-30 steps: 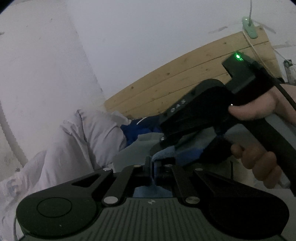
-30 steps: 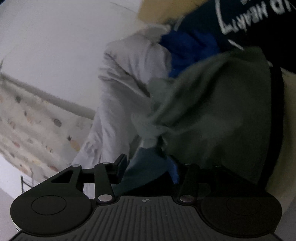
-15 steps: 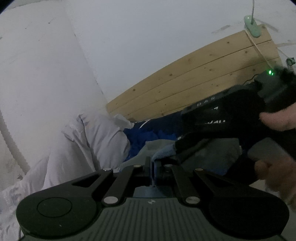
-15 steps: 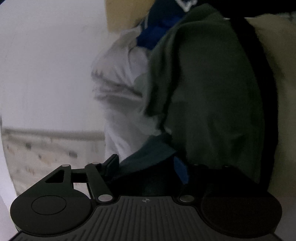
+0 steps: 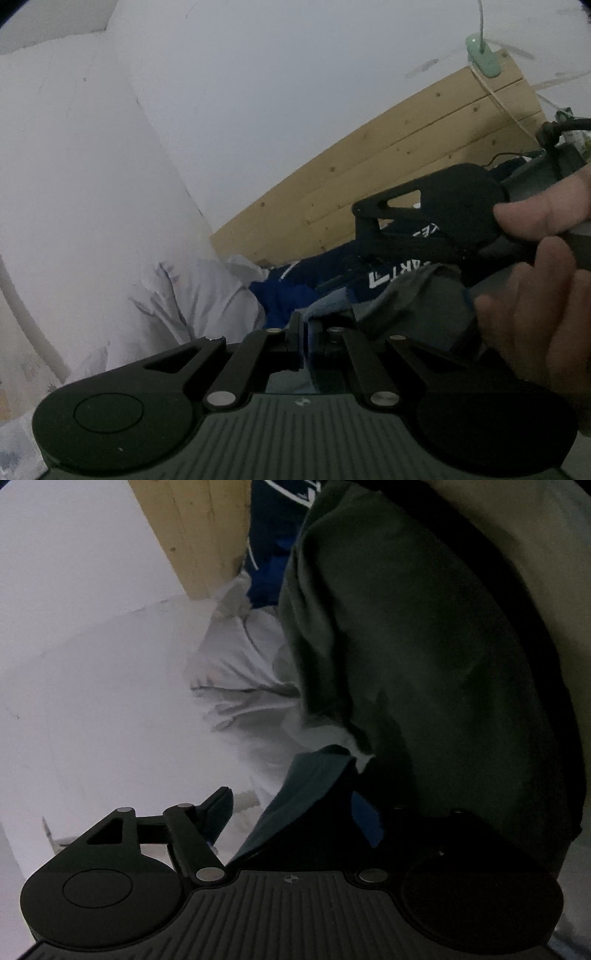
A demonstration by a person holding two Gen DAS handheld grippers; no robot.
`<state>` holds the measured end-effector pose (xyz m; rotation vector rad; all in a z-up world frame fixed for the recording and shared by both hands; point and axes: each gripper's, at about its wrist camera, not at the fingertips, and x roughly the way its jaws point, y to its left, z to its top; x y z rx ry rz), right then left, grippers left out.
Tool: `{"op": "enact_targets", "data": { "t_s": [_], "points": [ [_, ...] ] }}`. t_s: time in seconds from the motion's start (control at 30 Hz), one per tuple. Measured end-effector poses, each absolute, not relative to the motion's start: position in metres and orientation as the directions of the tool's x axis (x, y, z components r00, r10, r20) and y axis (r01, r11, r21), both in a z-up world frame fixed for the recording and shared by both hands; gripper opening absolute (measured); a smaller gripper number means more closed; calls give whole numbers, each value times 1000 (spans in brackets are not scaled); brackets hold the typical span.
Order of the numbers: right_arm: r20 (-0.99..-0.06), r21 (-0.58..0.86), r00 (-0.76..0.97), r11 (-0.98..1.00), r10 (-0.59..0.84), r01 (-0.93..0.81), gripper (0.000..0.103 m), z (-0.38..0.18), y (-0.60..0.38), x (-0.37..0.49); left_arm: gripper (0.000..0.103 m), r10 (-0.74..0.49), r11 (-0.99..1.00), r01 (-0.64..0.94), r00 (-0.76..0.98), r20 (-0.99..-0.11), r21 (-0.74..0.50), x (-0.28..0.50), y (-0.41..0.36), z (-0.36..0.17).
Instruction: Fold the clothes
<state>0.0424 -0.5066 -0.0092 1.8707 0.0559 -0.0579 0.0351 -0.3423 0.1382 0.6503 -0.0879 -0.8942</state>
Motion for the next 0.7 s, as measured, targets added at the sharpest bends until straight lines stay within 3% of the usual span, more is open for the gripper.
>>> {"op": "enact_targets", "data": {
  "t_s": [0.17,0.37,0.4,0.43,0.7],
  "points": [
    [-65,935,997,-347,38,75,74,-24,-508,55,4,-753,436,699,629,-196,567,34,-335,137],
    [-42,936,998,-347,53,58,25,-40,-503,71,4,-758,421,702,620,-201,575,32,-326,136],
    [-45,939,998,-339,43,57,12,-40,-503,71,4,-758,423,704,620,-203,571,32,-324,136],
    [-46,945,999,-324,30,53,7,-40,-503,71,4,-755,429,707,622,-206,562,32,-321,136],
    [-23,998,1000,-63,13,24,5,6,-496,81,4,-737,487,734,636,-227,474,37,-288,140]
  ]
}}
